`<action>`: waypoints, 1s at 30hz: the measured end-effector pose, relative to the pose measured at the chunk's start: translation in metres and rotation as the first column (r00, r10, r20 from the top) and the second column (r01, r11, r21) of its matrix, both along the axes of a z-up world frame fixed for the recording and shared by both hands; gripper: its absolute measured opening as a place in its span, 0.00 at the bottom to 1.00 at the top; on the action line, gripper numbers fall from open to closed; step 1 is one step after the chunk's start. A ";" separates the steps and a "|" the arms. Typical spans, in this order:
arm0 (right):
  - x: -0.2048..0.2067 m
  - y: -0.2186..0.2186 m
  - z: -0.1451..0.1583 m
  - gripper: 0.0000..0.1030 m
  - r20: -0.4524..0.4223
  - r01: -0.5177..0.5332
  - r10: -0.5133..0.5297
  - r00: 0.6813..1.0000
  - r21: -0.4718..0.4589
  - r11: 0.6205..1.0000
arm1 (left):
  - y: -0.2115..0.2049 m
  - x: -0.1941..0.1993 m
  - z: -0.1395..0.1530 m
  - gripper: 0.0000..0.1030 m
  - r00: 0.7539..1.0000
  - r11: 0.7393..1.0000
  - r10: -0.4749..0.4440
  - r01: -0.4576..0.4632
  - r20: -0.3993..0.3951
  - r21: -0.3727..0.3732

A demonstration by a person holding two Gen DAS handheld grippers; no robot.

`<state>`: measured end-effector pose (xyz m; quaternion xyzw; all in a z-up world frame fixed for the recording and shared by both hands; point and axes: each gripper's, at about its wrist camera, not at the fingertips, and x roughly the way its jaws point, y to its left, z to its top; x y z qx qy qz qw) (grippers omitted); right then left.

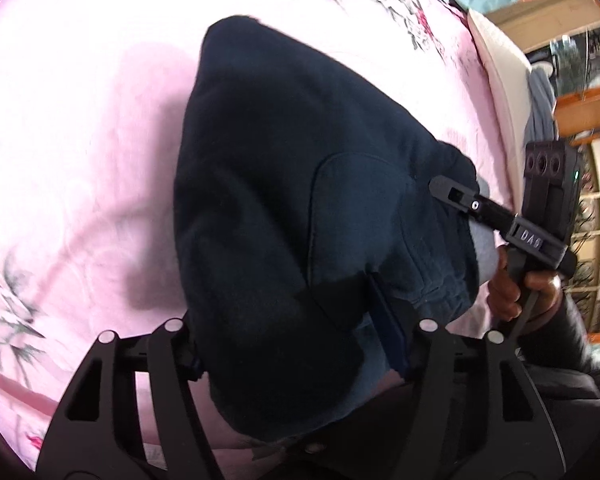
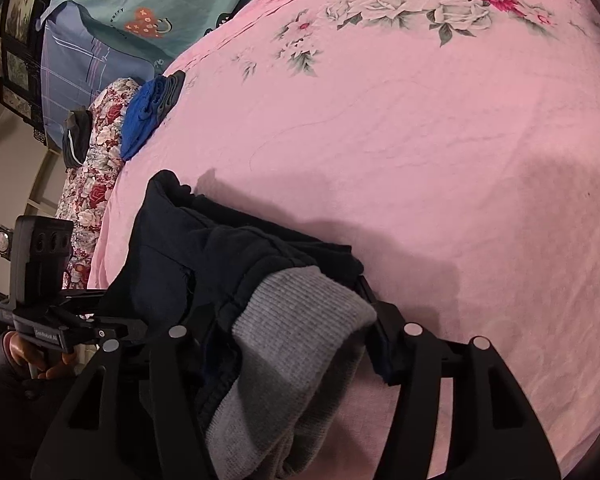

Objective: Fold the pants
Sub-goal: 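Lift the folded pants with both grippers and carry them toward the floral pillow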

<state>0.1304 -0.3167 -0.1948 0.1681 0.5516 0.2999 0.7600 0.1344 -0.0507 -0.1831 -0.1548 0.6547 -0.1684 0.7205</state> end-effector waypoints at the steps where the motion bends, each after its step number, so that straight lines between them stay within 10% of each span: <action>1: 0.000 0.001 0.000 0.63 -0.002 0.002 -0.002 1.000 -0.001 1.000 | -0.002 0.000 0.001 0.63 1.000 1.000 -0.008 0.008 0.006 0.016; 13: -0.005 0.017 0.005 0.72 0.030 0.040 -0.038 0.999 -0.089 0.995 | -0.002 -0.006 0.004 0.63 0.999 0.999 -0.007 0.005 0.039 0.049; 25: -0.023 0.018 0.020 0.47 0.117 0.102 -0.083 0.990 -0.165 0.981 | 0.006 -0.015 0.007 0.61 0.998 0.999 0.032 -0.032 0.062 0.000; 30: -0.034 0.021 0.038 0.41 0.187 0.117 -0.083 0.979 -0.180 0.977 | 0.010 -0.027 0.022 0.43 0.992 1.000 0.030 -0.031 0.126 0.001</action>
